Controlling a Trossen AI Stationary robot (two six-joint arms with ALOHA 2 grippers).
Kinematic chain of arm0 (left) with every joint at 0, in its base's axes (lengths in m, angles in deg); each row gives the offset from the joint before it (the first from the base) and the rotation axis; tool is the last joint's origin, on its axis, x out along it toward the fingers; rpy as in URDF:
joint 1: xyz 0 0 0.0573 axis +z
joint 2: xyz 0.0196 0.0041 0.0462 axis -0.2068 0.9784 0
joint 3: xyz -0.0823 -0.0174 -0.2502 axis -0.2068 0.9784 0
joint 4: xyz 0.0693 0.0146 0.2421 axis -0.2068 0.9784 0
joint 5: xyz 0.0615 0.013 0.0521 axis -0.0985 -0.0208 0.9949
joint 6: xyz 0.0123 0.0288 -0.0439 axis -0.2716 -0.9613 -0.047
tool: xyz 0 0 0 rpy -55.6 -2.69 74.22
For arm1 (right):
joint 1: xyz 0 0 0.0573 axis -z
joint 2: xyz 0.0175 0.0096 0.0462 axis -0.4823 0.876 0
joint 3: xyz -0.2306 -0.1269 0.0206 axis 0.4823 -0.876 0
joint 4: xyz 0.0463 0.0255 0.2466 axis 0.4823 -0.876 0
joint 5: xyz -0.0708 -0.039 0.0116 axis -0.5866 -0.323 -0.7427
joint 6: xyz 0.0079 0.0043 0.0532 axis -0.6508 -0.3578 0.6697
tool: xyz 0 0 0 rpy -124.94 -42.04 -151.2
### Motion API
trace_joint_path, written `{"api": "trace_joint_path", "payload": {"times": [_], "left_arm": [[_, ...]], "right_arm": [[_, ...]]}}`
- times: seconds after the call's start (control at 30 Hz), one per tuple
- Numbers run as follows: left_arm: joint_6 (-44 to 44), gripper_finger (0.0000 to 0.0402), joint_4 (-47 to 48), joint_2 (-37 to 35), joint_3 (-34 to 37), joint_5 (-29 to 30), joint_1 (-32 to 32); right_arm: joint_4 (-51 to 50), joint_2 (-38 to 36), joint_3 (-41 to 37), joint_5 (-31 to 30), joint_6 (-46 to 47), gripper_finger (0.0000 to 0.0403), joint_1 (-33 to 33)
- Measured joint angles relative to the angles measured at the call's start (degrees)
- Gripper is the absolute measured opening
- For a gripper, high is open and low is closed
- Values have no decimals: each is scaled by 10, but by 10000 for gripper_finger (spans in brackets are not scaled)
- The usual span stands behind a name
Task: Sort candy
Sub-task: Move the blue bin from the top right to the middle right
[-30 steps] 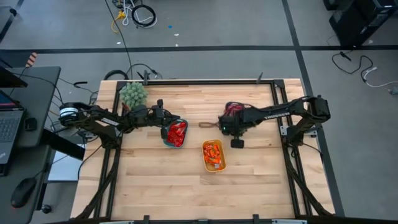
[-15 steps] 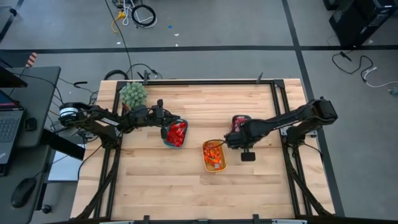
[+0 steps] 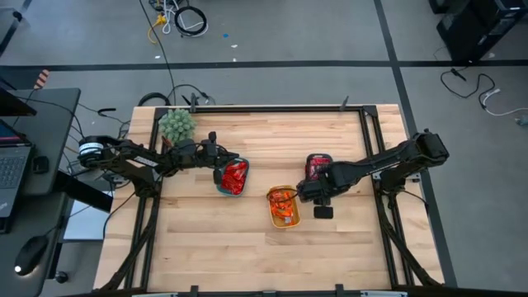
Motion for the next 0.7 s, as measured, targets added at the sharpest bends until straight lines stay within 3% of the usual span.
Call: {"api": "trace_joint_path", "payload": {"times": [0.13, 0.3, 0.37, 0.53, 0.7], "left_arm": [[0, 2, 0, 0, 0, 0, -2], [-12, 2, 0, 0, 0, -1, -22], [-16, 2, -1, 0, 0, -1, -31], [-14, 2, -3, 0, 0, -1, -42], [-18, 2, 0, 0, 0, -2, -56]], "right_arm": [[49, -1, 31, 32, 16, 131, -22], [229, 10, 28, 128, 41, 31, -55], [286, 27, 27, 152, 45, 10, -70], [336, 80, 26, 175, 66, 9, -87], [333, 117, 26, 144, 73, 5, -81]]}}
